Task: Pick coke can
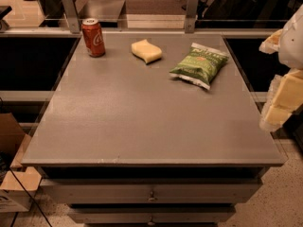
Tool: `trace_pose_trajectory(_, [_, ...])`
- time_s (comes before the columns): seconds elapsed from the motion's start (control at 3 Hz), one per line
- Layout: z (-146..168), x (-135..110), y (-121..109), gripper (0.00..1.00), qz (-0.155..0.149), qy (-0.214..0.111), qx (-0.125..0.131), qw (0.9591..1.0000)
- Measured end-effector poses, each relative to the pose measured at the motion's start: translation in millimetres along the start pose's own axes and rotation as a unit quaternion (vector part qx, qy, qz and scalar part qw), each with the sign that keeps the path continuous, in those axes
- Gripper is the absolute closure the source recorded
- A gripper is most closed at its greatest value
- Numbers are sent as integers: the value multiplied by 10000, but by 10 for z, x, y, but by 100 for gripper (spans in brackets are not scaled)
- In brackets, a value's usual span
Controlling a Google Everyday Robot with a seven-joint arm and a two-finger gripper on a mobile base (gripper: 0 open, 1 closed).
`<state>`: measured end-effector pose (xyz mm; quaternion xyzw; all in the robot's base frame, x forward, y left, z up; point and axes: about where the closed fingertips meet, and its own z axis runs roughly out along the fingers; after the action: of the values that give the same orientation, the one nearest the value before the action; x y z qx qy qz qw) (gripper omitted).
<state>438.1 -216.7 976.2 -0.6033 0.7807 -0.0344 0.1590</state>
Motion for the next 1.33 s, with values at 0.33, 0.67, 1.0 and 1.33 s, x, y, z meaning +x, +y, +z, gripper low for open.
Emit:
trace_pose_trajectory(0.33, [0,0,0,0,0,0,0,10000])
trace_pose_trajectory(0.67, [-6,-41,-16,0,7,-121,53,9999])
trace_pose_trajectory(1.0, [65,-218,-110,0,145,-609,132,9979])
trace_pose_trajectory(1.33, [188,-548,-223,0,254,-1271,242,9913])
